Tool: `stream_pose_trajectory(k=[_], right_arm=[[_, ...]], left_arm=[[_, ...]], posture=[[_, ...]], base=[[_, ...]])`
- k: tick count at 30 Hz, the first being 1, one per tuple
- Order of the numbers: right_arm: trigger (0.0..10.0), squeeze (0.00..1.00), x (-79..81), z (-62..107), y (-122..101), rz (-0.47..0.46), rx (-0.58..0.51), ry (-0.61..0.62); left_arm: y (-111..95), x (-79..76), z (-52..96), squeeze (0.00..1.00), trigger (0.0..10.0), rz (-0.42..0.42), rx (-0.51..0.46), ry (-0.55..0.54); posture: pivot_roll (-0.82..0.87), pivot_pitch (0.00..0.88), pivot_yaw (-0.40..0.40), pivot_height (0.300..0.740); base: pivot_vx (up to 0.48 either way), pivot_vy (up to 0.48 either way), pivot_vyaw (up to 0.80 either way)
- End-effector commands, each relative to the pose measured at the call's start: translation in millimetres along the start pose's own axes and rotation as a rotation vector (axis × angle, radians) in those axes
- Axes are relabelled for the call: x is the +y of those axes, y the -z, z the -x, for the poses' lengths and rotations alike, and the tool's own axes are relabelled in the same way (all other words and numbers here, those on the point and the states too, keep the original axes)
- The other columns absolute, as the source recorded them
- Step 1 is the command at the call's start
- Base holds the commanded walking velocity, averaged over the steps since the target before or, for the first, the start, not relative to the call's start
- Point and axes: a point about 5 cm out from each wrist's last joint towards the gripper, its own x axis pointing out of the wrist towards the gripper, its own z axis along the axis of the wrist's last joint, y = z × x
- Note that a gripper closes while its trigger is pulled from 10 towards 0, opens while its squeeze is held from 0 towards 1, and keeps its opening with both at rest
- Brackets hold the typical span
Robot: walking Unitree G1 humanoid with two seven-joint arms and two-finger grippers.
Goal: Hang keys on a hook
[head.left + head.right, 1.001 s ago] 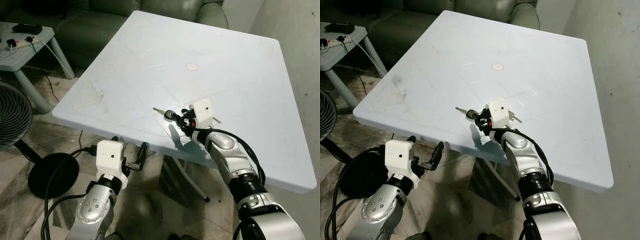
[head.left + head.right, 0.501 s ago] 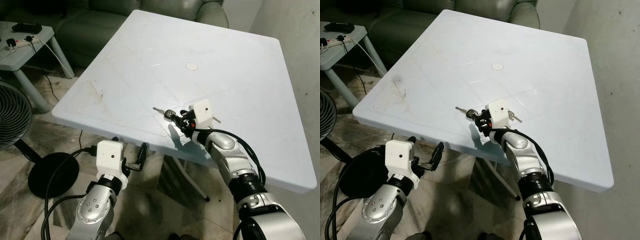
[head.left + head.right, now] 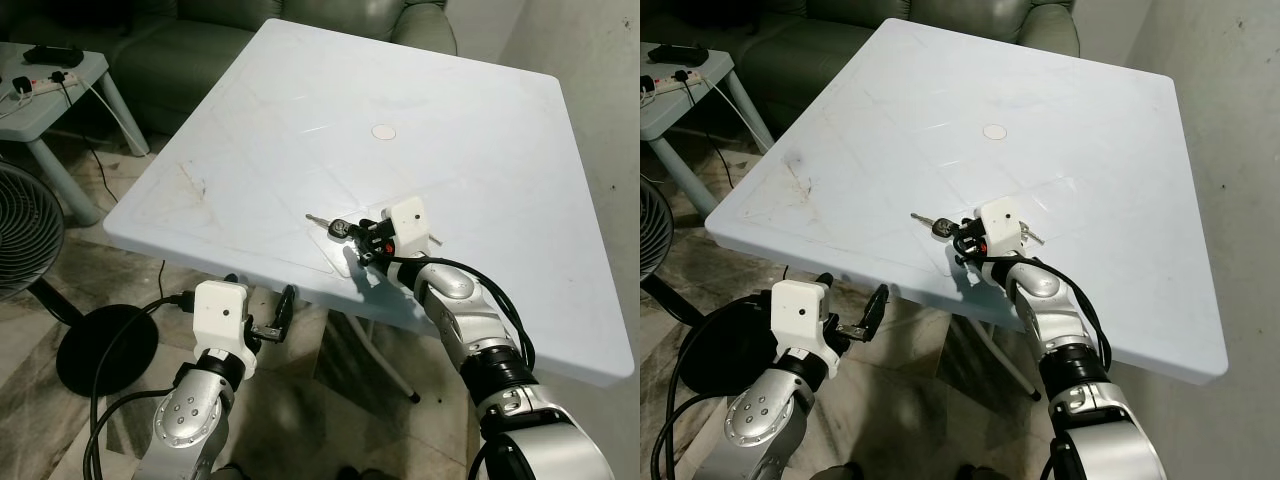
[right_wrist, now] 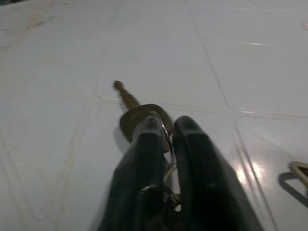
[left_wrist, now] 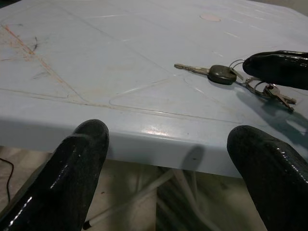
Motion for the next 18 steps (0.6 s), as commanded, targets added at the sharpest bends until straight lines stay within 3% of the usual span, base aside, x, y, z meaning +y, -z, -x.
stream_pose_trajectory(k=[1, 2, 3, 4, 13, 15, 16, 18], right_arm=[[4.2, 0.00, -2.6, -0.5, -3.6, -0.008, -0.010, -0.012], [5.0, 0.00, -2.2, -0.3, -3.1, -0.013, -0.008, -0.021], [5.0, 0.00, -1.8, -0.2, -2.8, -0.014, -0.007, -0.028], [10.0, 0.00, -1.4, -0.1, -2.7, -0.014, -0.005, -0.039], [10.0, 0.00, -1.9, -0.9, -1.7, 0.002, 0.010, -0.041], [10.0, 0.00, -0.9, -1.2, -0.5, -0.047, 0.009, -0.057], [10.0, 1.00, -3.0, -0.9, -1.8, -0.013, 0.008, -0.033], [10.0, 1.00, -3.8, -0.9, -2.0, -0.001, 0.009, -0.024]], left_arm=[[-3.2, -0.9, 2.1, 0.00, 10.0, 0.002, -0.006, -0.003], [-3.0, -0.9, 2.4, 0.00, 10.0, 0.000, -0.005, -0.003], [-2.8, -0.9, 2.6, 0.00, 10.0, 0.000, -0.005, -0.003], [-2.9, -0.7, 2.5, 0.00, 10.0, 0.001, -0.005, -0.004], [-3.5, -0.4, 2.3, 0.00, 10.0, 0.004, -0.006, -0.008], [-3.6, -0.2, 2.3, 0.00, 10.0, 0.005, -0.006, -0.008], [-3.8, -0.2, 2.3, 0.00, 10.0, 0.005, -0.006, -0.008], [-3.9, 0.0, 2.1, 0.00, 10.0, 0.006, -0.007, -0.009]], posture=[[0.13, 0.183, -0.062, 0.740], [0.13, 0.183, -0.061, 0.740], [0.13, 0.183, -0.061, 0.740], [0.13, 0.184, -0.062, 0.740], [0.13, 0.186, -0.062, 0.740], [0.13, 0.185, -0.062, 0.740], [0.13, 0.186, -0.061, 0.740], [0.13, 0.186, -0.061, 0.740]], base=[[0.000, 0.000, 0.00], [0.000, 0.000, 0.00], [0.000, 0.000, 0.00], [0.000, 0.000, 0.00], [0.000, 0.000, 0.00], [0.000, 0.000, 0.00], [0.000, 0.000, 0.00], [0.000, 0.000, 0.00]])
